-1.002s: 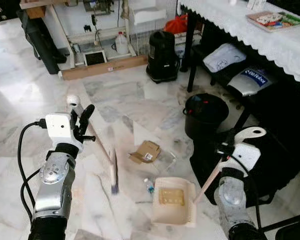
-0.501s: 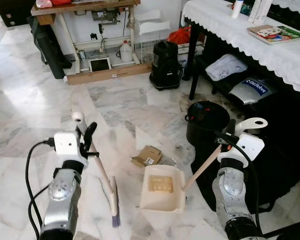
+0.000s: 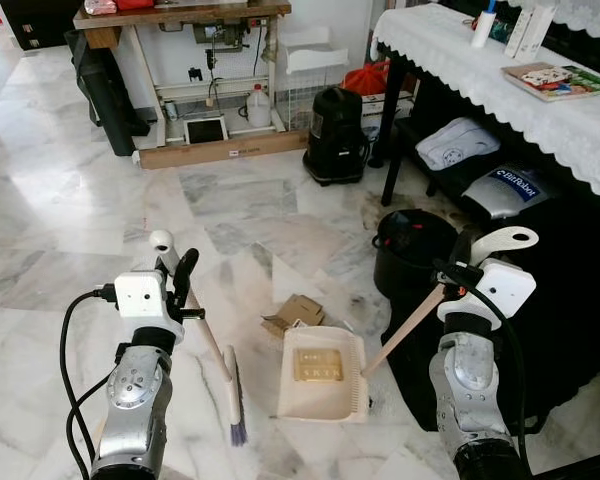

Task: Sweep floor

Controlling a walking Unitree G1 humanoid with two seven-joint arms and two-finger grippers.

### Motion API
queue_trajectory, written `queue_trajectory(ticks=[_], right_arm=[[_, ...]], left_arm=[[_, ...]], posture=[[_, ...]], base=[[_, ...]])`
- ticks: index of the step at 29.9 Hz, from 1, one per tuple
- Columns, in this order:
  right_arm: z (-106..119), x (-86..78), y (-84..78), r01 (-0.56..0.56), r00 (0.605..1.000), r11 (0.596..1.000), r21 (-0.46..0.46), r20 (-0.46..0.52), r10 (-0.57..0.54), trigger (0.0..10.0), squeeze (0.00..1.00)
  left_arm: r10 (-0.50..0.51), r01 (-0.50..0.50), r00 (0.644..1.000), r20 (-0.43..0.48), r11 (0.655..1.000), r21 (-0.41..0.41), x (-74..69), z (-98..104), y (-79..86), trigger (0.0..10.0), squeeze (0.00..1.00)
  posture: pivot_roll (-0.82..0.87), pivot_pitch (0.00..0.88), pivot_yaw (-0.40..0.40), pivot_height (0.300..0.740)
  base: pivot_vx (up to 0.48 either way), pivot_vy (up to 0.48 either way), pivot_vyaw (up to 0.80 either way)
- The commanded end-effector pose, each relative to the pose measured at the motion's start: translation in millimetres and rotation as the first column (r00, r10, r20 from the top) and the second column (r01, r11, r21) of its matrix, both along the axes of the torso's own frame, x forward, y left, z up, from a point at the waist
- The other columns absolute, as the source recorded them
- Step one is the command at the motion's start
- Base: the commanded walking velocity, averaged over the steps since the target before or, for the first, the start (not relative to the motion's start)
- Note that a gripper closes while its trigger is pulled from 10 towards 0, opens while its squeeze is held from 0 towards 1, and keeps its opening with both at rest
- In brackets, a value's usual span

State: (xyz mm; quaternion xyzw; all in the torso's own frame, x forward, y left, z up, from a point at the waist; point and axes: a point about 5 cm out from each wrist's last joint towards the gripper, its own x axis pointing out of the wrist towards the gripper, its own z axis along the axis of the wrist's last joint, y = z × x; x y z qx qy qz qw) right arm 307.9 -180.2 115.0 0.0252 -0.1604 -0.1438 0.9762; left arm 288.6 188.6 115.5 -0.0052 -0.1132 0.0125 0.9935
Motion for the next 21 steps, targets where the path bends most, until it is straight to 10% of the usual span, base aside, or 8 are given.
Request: queue_trajectory(ticks=[1, 21], right_arm=[[12.5, 1.0, 1.1, -0.012, 0.999, 1.000, -0.016, 0.048, 0.013, 10.0, 0.00], [16.2, -2.1, -0.6, -0.006, 0.999, 1.000, -0.006, 0.042, 0.006, 10.0, 0.00]], left_arm=[[0.004, -0.005, 0.997, 0.072, 1.000, 0.021, 0.1, 12.3, -1.3, 10.0, 0.00], [-0.016, 0.011, 0.997, 0.069, 0.997, 0.082, 1.8, 13.5, -3.5, 10.0, 0.00]], posture=[[-0.01, 0.000, -0.029, 0.740], [0.00, 0.000, -0.026, 0.740]], base=[[0.000, 0.000, 0.00], [0.000, 0.000, 0.77]])
